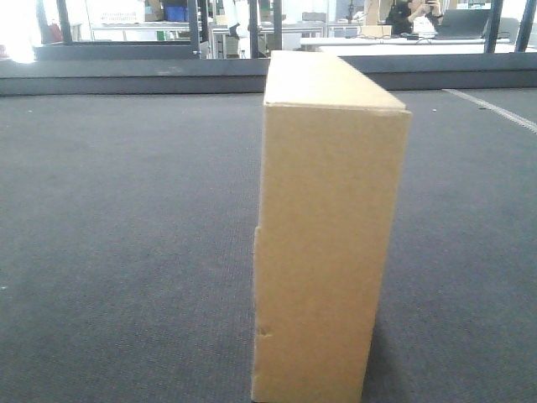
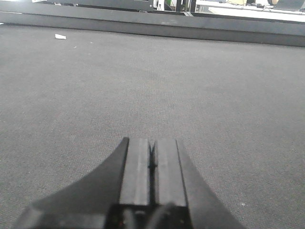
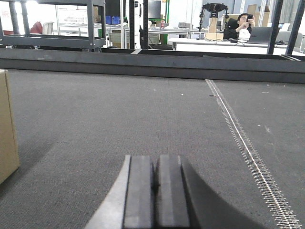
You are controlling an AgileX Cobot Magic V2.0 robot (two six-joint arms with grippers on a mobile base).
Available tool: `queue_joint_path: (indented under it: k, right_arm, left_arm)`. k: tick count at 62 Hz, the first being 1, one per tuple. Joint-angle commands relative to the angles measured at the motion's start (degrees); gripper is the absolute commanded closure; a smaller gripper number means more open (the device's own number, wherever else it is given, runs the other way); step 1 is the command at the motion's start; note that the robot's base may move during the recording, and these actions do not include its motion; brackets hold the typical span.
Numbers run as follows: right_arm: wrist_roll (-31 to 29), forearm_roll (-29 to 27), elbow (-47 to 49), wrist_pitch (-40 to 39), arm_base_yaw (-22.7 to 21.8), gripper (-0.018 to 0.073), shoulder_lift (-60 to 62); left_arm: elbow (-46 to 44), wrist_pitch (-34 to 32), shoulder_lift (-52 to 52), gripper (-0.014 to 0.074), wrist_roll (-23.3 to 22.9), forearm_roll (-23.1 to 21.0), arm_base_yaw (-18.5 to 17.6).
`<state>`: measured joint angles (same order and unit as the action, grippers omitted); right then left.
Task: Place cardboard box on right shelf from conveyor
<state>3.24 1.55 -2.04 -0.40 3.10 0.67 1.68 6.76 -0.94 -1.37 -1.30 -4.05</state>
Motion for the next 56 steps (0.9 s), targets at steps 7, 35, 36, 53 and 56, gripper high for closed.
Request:
queue_joint_path:
  k: [7, 35, 36, 53, 56]
  right_arm:
    - [-0.6, 0.4, 1.2, -5.4, -0.1, 0.0505, 1.0]
    - [-0.5, 0.3, 1.2, -7.3, -0.1, 0.0505, 1.0]
    - [-0.3, 0.1, 1.3, -7.8, -0.1, 0.0505, 1.0]
    - [1.4, -1.1, 14.4, 13.0, 0.0, 0.0505, -5.3]
    - [1.4, -1.5, 17.5, 18.4, 0.0, 0.0505, -8.3]
  left_arm:
    - [0.6, -5.0, -0.4, 0.0713, -0.3, 0.1, 0.2]
    - [0.6, -5.0, -0.4, 0.0713, -0.3, 0.1, 0.2]
    - [0.6, -5.0, -0.4, 0.0713, -0.3, 0.1, 0.2]
    - [0.6, -5.0, -0.4, 0.0713, -0.3, 0.1, 0.2]
    - [0.6, -5.0, -0.4, 0.0713, -0.3, 0.1, 0.2]
